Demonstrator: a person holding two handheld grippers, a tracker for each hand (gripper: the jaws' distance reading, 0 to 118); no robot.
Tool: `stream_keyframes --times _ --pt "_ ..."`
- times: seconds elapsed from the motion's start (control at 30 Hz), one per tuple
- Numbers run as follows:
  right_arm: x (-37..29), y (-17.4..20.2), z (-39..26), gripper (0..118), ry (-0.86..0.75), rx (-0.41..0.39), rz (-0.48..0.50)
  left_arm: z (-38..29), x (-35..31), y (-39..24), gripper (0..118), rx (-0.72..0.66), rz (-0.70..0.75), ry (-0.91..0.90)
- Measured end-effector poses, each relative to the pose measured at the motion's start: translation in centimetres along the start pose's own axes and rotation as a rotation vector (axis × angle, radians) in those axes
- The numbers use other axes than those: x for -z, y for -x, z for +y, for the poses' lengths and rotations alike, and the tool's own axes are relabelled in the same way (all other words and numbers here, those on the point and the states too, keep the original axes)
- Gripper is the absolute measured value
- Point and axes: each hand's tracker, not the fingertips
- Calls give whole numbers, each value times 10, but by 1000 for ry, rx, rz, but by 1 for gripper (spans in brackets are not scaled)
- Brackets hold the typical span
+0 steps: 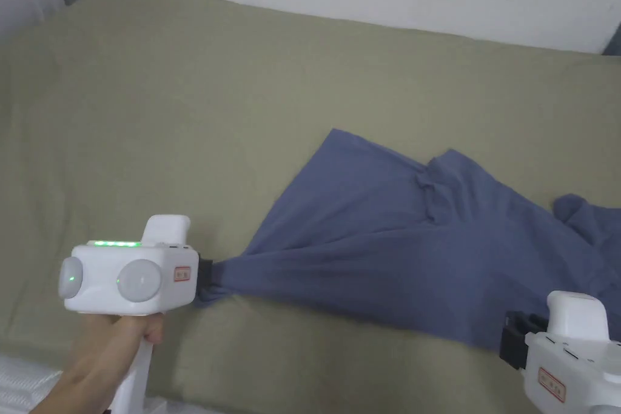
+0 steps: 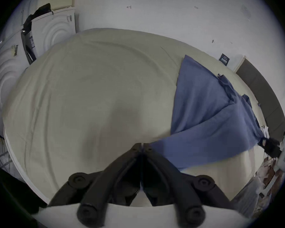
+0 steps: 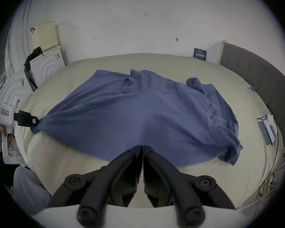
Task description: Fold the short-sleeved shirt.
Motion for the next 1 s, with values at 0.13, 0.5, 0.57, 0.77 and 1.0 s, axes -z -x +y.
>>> stream_keyframes --times 0.13,0.5,0.57,0.77,1.0 --pt "27 -29 45 7 -10 28 -14 -2 -5 -4 1 12 17 -18" --pt "181 -100 173 95 179 -115 -94 -7 -6 -1 1 -50 -1 -22" --pt "198 -106 174 109 311 -138 -90 -6 -5 -1 1 -61 -2 -20" --pt "198 -102 152 78 303 -210 -119 -3 5 -2 1 -70 1 -8" --pt "150 -86 166 14 192 -207 -50 -3 -2 -5 1 -69 13 -10"
